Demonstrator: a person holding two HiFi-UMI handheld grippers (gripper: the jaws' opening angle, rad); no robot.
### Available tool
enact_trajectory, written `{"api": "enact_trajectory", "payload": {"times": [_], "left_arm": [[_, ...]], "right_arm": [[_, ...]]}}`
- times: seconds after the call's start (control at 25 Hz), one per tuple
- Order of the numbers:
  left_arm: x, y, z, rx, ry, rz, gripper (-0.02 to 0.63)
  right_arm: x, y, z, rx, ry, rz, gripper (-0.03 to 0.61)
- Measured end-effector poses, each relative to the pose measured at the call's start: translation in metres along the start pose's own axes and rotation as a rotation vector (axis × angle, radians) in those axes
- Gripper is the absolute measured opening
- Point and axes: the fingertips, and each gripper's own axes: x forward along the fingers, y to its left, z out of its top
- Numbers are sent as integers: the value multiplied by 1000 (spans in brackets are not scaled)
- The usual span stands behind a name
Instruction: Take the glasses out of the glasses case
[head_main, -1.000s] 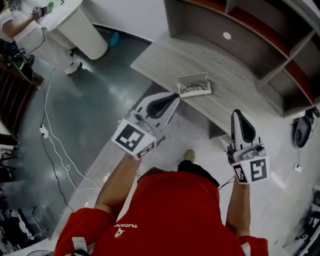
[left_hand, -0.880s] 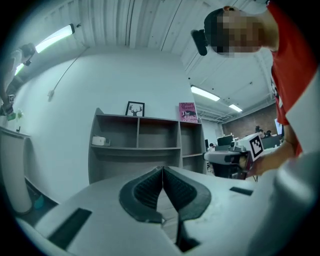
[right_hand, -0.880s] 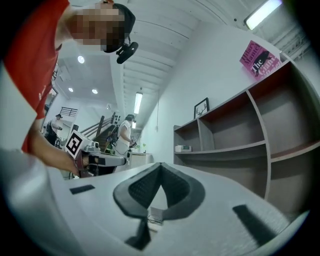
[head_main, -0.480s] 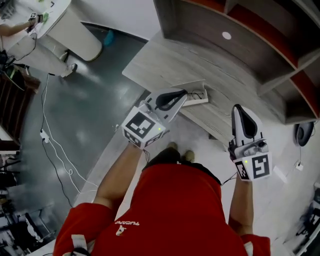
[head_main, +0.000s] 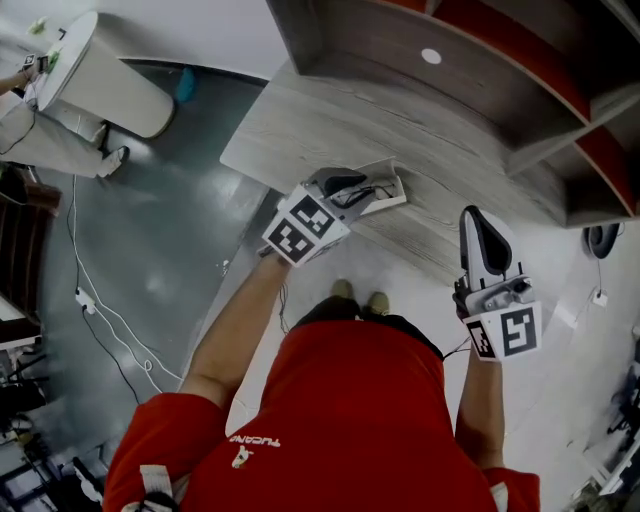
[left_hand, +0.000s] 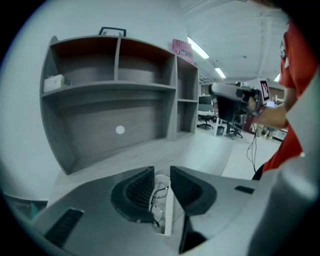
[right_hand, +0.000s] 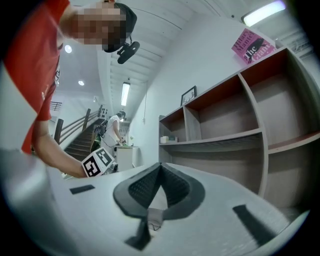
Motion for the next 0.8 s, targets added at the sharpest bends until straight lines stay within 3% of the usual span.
{"api": "enact_trajectory", "payload": {"times": [0.8], "left_arm": [[76, 15, -83, 152, 433, -142, 121]], "right_arm": [[-19, -21, -32, 53, 76, -149, 5]]}}
